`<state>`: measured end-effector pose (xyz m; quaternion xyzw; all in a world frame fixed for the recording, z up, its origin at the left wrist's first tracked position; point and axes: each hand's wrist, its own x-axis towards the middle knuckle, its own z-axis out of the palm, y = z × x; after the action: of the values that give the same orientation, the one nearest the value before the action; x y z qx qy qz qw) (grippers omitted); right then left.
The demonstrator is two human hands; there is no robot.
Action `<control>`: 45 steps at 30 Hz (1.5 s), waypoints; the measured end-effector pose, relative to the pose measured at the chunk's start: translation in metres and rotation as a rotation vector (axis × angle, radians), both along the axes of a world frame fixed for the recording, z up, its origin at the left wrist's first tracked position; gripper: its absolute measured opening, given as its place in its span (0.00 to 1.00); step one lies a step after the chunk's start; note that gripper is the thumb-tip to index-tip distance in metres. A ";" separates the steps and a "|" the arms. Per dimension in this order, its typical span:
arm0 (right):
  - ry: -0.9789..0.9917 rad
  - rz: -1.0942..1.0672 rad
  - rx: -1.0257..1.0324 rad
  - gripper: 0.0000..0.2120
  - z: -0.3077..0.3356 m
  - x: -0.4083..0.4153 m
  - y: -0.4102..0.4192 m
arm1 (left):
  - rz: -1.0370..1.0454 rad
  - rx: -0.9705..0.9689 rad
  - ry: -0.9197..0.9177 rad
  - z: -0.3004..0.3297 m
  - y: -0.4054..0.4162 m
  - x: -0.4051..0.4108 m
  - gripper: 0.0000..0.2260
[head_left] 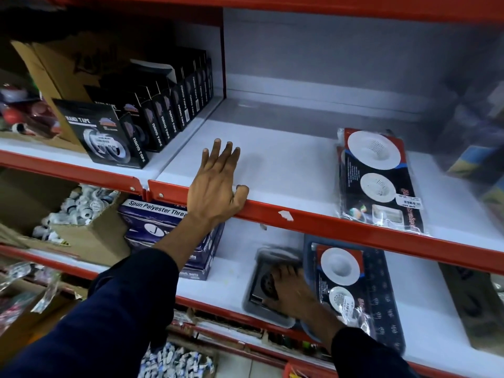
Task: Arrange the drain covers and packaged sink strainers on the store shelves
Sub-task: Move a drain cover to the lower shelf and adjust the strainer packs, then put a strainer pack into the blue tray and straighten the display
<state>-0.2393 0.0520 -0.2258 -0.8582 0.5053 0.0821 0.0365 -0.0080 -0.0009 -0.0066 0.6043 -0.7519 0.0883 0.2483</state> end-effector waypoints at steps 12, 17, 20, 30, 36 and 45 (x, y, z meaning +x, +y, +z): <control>-0.201 0.039 -0.052 0.33 0.078 -0.002 0.022 | 0.023 0.039 -0.044 0.003 0.003 -0.001 0.36; -0.377 0.178 -0.495 0.18 0.160 -0.020 0.043 | 0.037 0.034 -0.109 0.002 0.006 0.000 0.35; -0.460 0.177 -0.740 0.15 0.209 -0.036 0.044 | 0.021 0.054 -0.055 0.004 0.011 -0.006 0.36; -0.433 -0.461 -0.698 0.24 0.275 -0.114 -0.003 | -0.192 0.184 0.241 0.042 0.021 -0.150 0.26; -0.646 -0.807 -0.250 0.19 0.277 -0.156 -0.019 | -0.169 0.310 0.573 0.049 0.016 -0.190 0.12; -1.270 -0.868 -0.120 0.24 0.287 -0.185 -0.033 | -0.131 0.416 1.068 0.055 0.007 -0.193 0.17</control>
<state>-0.4244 0.0190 0.0611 -0.4661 0.6823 -0.4755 0.3020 -0.2011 0.0060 0.0481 0.5533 -0.5599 -0.3943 0.4743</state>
